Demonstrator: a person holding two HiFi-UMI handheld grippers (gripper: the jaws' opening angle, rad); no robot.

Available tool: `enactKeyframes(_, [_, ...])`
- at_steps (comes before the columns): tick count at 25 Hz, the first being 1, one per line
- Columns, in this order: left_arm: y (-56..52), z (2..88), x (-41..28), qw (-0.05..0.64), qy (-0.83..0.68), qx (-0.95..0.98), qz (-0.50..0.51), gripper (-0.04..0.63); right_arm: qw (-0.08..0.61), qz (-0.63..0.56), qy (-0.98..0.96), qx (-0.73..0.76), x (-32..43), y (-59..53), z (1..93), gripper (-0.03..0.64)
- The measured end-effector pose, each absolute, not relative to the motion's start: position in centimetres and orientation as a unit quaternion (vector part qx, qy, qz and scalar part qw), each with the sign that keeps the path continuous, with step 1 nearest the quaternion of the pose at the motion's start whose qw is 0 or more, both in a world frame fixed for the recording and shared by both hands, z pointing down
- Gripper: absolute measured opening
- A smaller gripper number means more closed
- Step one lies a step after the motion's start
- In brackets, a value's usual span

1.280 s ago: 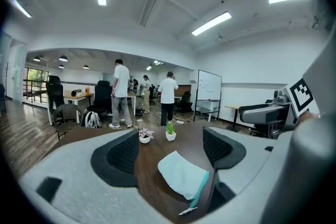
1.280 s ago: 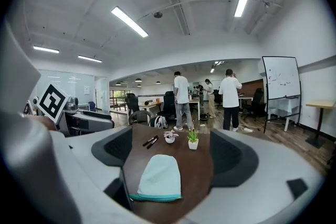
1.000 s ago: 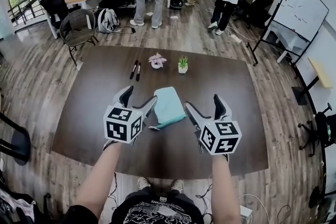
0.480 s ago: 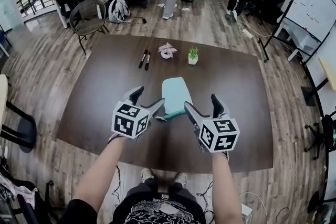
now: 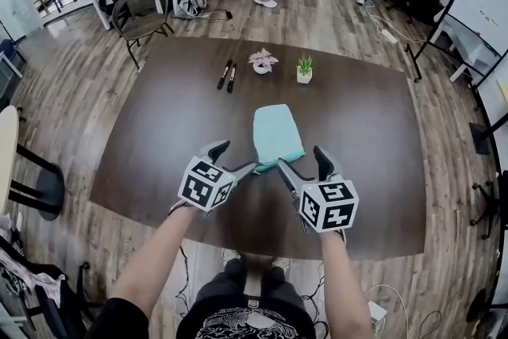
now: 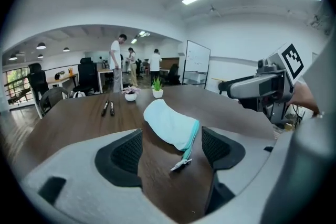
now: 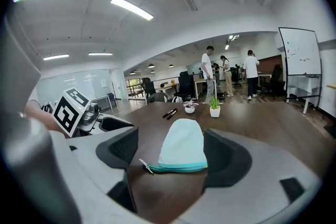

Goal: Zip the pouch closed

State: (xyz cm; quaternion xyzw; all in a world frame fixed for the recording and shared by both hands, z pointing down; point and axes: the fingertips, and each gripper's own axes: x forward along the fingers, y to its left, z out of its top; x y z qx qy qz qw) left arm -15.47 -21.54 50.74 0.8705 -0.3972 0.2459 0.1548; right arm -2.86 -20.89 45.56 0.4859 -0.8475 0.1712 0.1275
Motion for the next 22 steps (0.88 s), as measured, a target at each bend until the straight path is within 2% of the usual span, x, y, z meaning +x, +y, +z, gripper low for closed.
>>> enactKeyframes(18, [-20.5,59.1,-14.8,0.14,-0.289,0.876,0.359,0.347,0.156,0.22,-0.842,0.467,-4.5,-20.3,52.0,0.342])
enactKeyframes(20, [-20.5,59.4,-14.5,0.139,-0.277,0.878,0.365,0.33,0.158,0.222,-0.84,0.469,-4.4,-20.3,52.3,0.342])
enactKeyframes(22, [-20.6,59.6,-14.4,0.134,-0.27,0.878,0.37,0.267,0.161,0.222,-0.839,0.47,-4.2,-20.3,52.5,0.341])
